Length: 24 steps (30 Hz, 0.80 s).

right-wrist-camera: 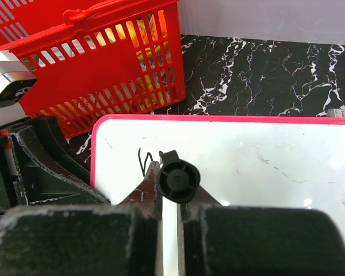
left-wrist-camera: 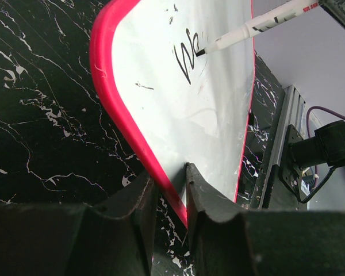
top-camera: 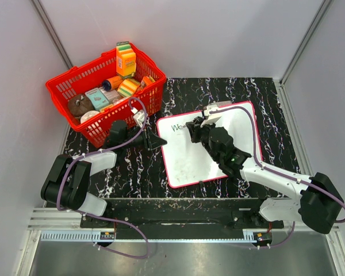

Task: Write a sentence on the whiteboard
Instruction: Write with the whiteboard marker on the whiteboard.

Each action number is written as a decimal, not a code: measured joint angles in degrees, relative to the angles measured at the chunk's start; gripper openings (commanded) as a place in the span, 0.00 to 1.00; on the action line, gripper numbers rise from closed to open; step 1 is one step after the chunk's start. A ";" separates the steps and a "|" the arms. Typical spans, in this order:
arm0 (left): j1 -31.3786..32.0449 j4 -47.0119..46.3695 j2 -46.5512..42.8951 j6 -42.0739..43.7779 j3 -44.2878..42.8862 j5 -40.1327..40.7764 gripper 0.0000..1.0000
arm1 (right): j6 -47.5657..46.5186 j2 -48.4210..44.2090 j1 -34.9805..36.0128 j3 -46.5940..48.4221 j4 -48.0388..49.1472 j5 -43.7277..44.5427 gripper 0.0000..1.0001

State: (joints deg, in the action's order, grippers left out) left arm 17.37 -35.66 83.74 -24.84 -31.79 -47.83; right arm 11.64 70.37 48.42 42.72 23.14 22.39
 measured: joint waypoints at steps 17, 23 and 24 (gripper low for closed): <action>0.00 0.00 0.00 0.00 0.00 0.00 0.00 | 0.17 -0.13 0.00 -0.11 0.15 1.31 0.00; 0.02 0.00 0.00 0.00 0.00 0.00 0.00 | 0.07 0.02 0.00 -0.09 0.74 2.19 0.00; 0.02 0.02 0.00 0.00 0.00 0.00 0.00 | 0.04 0.09 0.00 -0.07 0.81 2.21 0.00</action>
State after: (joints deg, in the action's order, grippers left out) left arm 17.39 -35.64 83.74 -24.84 -31.79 -47.83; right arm 11.68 70.46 48.42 42.65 23.94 24.60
